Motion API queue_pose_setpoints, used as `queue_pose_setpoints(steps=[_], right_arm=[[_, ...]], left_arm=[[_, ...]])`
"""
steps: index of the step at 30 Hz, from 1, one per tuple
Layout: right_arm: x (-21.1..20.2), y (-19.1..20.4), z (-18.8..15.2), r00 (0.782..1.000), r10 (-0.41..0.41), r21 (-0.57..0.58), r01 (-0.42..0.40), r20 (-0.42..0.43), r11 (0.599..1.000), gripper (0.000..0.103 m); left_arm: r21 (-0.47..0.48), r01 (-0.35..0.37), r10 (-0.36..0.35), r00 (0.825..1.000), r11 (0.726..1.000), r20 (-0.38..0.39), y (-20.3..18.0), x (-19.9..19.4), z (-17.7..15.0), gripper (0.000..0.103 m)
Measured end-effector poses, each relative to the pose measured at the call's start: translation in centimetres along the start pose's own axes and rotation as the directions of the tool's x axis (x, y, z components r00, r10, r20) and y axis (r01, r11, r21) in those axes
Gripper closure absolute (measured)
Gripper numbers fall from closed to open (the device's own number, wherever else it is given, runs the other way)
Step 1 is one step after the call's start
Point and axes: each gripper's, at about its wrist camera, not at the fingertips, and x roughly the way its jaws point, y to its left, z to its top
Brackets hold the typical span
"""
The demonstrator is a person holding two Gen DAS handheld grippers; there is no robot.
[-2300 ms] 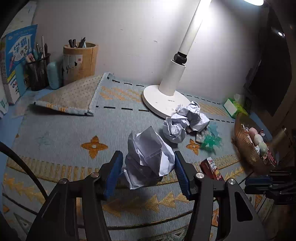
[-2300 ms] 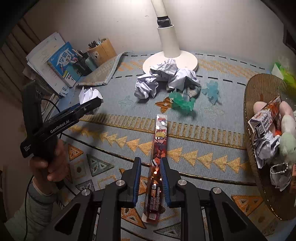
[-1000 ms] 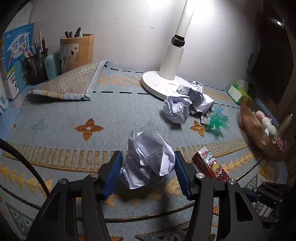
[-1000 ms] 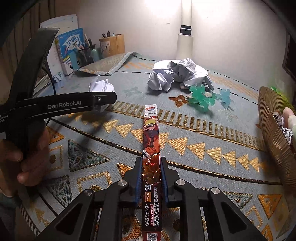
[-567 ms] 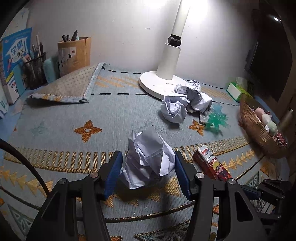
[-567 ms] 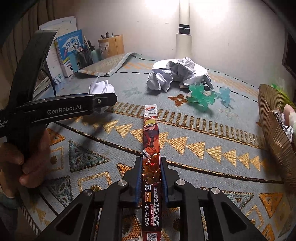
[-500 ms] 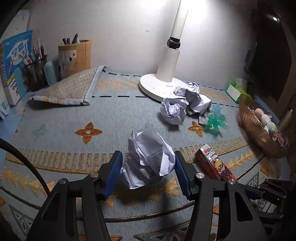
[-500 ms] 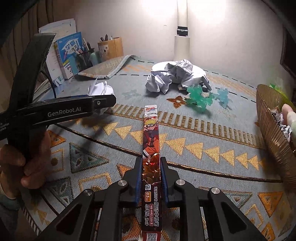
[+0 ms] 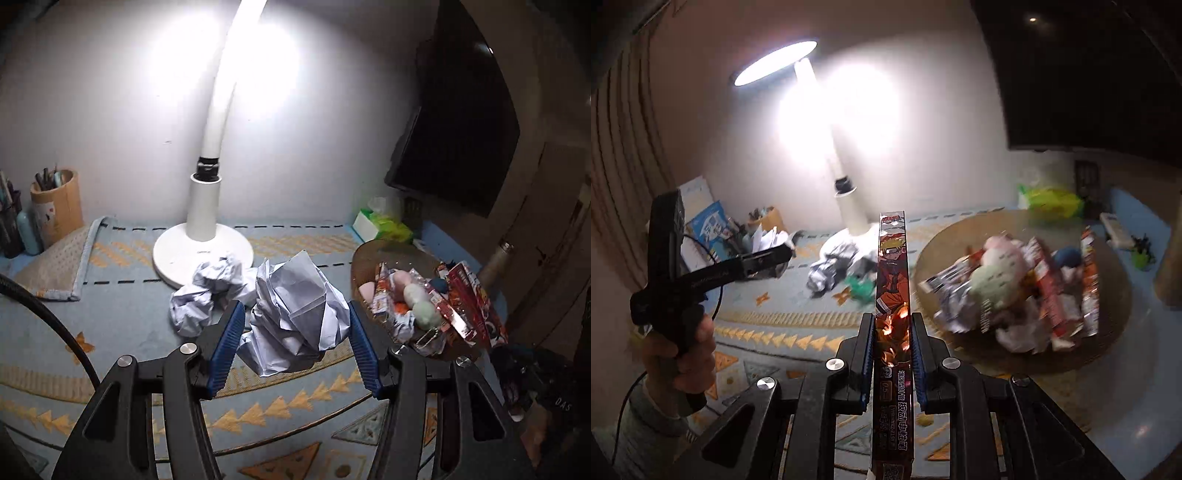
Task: Organize objects
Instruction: 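Carry the paper ball and red box over the amber bowl and open both tools, then move both open tools back over the rug toward the green toy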
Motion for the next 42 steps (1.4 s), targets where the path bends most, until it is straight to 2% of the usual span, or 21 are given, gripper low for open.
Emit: queue_pose_setpoints(steps=[3, 4, 7, 10, 11, 12, 14, 15, 16, 18, 20, 23, 25, 29, 31, 34, 37, 42], right_arm=[[-1.2, -3.6, 3.1, 0.985, -0.160, 0.057, 0.156, 0.064, 0.986, 0.085], [-1.4, -4.8, 3.9, 0.979, -0.191, 0.083, 0.185, 0.069, 0.979, 0.085], [-0.1, -7.7, 5.5, 0.975, -0.216, 0.132, 0.208, 0.048, 0.969, 0.085], [2.1, -9.2, 5.9, 0.970, -0.243, 0.117, 0.241, 0.001, 0.963, 0.085], [2.6, -9.8, 5.7, 0.971, -0.239, 0.109, 0.239, -0.017, 0.965, 0.085], [3.4, -10.1, 5.5, 0.970, -0.242, 0.103, 0.244, -0.038, 0.964, 0.084], [4.9, -11.0, 4.6, 0.963, -0.250, 0.115, 0.261, -0.097, 0.958, 0.069], [5.4, -11.4, 4.0, 0.963, -0.242, 0.127, 0.256, -0.117, 0.958, 0.053], [5.6, -11.7, 3.4, 0.965, -0.235, 0.143, 0.250, -0.117, 0.958, 0.047], [5.5, -12.1, 2.5, 0.969, -0.221, 0.160, 0.236, -0.109, 0.958, 0.047], [5.1, -12.2, 2.2, 0.972, -0.212, 0.165, 0.227, -0.105, 0.960, 0.047], [4.1, -11.2, 2.3, 0.975, -0.204, 0.159, 0.215, -0.086, 0.964, 0.046], [3.5, -10.1, 2.5, 0.978, -0.196, 0.147, 0.205, -0.070, 0.968, 0.042], [2.5, -6.3, 3.0, 0.989, -0.146, 0.098, 0.148, -0.028, 0.984, 0.038], [2.5, -4.0, 3.2, 0.994, -0.110, 0.063, 0.111, -0.023, 0.992, 0.037], [3.4, -0.4, 3.1, 0.998, -0.047, 0.009, 0.048, -0.050, 0.999, 0.037], [5.1, 3.1, 2.3, 0.996, -0.011, -0.058, 0.005, -0.092, 0.998, 0.037], [8.5, 8.2, 0.1, 0.982, 0.019, -0.158, -0.049, -0.189, 0.986, 0.037]], left_arm=[[0.050, 0.041, -0.042, 0.999, 0.998, 0.012, -4.0, 2.2, 2.1, 0.049], [0.061, 0.059, -0.060, 0.998, 0.996, 0.011, -5.1, 3.1, 2.7, 0.049], [0.091, 0.112, -0.111, 0.994, 0.990, -0.018, -8.2, 5.9, 3.7, 0.049], [0.122, 0.134, -0.130, 0.991, 0.983, -0.043, -10.4, 8.5, 3.8, 0.048], [0.121, 0.144, -0.139, 0.989, 0.982, -0.053, -10.8, 9.3, 3.7, 0.041], [0.117, 0.157, -0.149, 0.986, 0.981, -0.071, -11.1, 10.1, 3.7, 0.025], [0.094, 0.163, -0.153, 0.983, 0.982, -0.105, -11.0, 11.7, 3.2, 0.009], [0.078, 0.161, -0.152, 0.982, 0.984, -0.115, -10.7, 12.1, 2.9, 0.009], [0.068, 0.158, -0.149, 0.980, 0.985, -0.133, -10.3, 12.4, 2.6, 0.009], [0.057, 0.170, -0.160, 0.975, 0.984, -0.151, -9.4, 12.4, 2.0, 0.009], [0.065, 0.152, -0.141, 0.978, 0.986, -0.151, -8.4, 11.5, 1.7, 0.009], [0.072, 0.133, -0.124, 0.985, 0.988, -0.122, -6.7, 9.2, 1.6, 0.009], [0.067, 0.101, -0.095, 0.991, 0.993, -0.091, -5.1, 7.3, 1.9, 0.009], [0.007, 0.038, -0.038, 0.999, 0.999, -0.007, -0.6, 2.7, 2.6, 0.008], [-0.023, -0.019, 0.020, 0.999, 1.000, 0.032, 1.8, 0.7, 2.7, 0.005], [-0.038, -0.127, 0.129, 0.989, 0.991, 0.069, 5.0, -1.2, 2.0, 0.004], [-0.066, -0.204, 0.207, 0.977, 0.977, 0.057, 8.2, -1.4, 0.4, 0.004], [-0.134, -0.281, 0.277, 0.960, 0.950, -0.047, 13.4, 1.5, -3.5, 0.004]])
